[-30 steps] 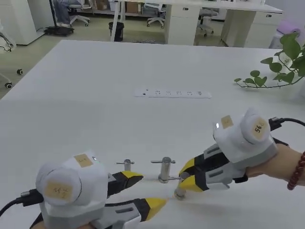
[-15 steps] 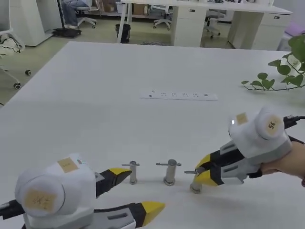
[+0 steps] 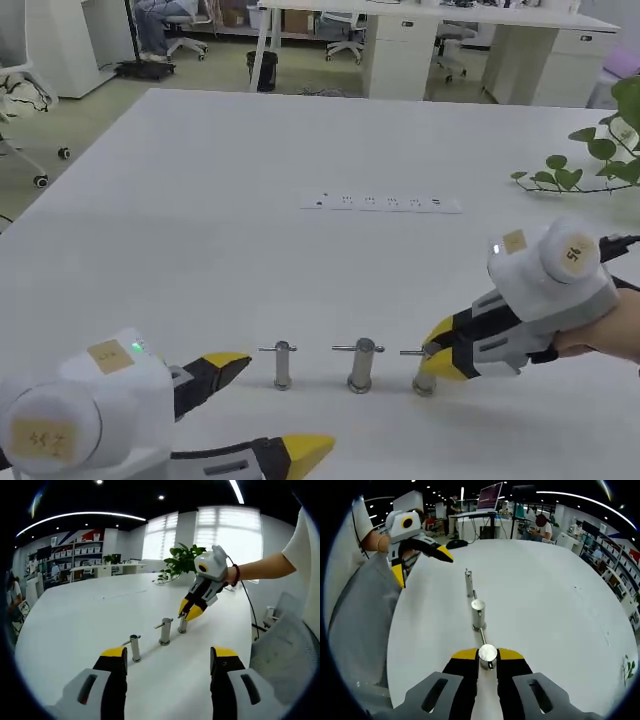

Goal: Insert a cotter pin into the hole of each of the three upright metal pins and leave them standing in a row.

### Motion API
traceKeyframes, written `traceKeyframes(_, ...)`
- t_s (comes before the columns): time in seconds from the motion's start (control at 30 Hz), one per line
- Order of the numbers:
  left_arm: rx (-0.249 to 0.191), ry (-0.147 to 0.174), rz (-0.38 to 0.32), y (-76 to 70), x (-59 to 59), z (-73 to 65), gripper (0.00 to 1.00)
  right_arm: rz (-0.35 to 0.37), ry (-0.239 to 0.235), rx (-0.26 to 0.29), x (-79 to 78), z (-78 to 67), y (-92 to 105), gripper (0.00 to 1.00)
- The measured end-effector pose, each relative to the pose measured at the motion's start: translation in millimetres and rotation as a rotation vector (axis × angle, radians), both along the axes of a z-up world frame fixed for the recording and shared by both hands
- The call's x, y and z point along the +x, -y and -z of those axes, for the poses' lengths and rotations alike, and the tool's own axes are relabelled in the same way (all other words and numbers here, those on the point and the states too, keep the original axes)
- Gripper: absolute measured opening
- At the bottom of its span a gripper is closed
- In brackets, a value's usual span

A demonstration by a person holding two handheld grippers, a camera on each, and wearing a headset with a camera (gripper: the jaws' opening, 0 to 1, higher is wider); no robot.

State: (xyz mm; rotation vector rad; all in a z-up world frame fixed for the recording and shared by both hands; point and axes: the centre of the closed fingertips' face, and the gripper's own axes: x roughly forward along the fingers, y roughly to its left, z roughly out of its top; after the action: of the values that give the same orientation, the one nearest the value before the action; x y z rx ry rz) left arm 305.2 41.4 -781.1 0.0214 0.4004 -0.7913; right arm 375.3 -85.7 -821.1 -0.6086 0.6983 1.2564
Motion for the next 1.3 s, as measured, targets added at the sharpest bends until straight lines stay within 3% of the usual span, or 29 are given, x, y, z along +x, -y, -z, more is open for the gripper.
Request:
traceKeyframes(0.53, 0.037, -0.006, -0.016, -11.5, -1.3, 3.8, 0.68, 0.016, -0.021, 0.02, 5.1, 0.3, 5.3, 0.14)
traceKeyframes(0.93, 0.044, -0.01, -0.024, -15.5, -0.9, 4.6, 0.69, 0.037, -0.086, 0.074, 3.3, -0.2, 4.1, 0.15)
traceKeyframes(1.03, 0.045, -0.008, -0.026, -16.2, -0.3, 4.1, 0.7, 0.039, -0.092, 0.053, 1.2, 5.9, 6.5, 0.17)
traceKeyframes(1.2, 0.044, -0.01, -0.034, -18.2, 0.4, 3.5, 0.71, 0.103, -0.11, 0.106, -1.3, 5.2, 4.9, 0.23)
traceKeyframes(1.3, 0.043, -0.01, -0.043, -20.6, 1.1, 2.3, 0.73, 0.172, -0.131, 0.151, -0.9, 0.0, 4.8, 0.32)
